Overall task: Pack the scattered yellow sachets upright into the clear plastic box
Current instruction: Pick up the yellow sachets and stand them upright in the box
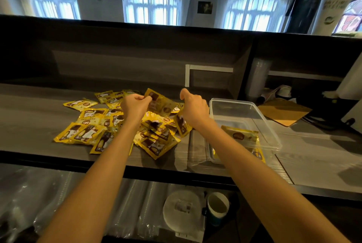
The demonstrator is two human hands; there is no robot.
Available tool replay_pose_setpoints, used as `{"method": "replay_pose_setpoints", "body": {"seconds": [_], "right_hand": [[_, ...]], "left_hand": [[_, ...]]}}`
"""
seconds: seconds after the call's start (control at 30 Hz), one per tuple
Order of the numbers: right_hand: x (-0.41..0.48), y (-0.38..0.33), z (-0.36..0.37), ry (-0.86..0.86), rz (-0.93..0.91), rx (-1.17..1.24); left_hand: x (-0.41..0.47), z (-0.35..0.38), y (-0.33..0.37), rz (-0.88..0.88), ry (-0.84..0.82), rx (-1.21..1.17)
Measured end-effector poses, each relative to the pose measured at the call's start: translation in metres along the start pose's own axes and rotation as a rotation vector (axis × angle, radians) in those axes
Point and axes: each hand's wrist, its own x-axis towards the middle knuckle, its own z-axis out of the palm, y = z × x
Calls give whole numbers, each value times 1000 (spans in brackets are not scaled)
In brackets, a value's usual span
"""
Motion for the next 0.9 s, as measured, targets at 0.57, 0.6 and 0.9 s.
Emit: {"method": "replay_pose_setpoints", "body": {"seconds": [0.57,0.6,0.9], "right_hand": [[33,82,-79,216,143,617],[32,89,-84,208,140,602],[13,143,-104,24,31,267]], "left_hand": [[-47,69,63,-86,-503,-444],[-49,72,64,-24,-495,-370],[-58,111,91,537,-594,144]]}}
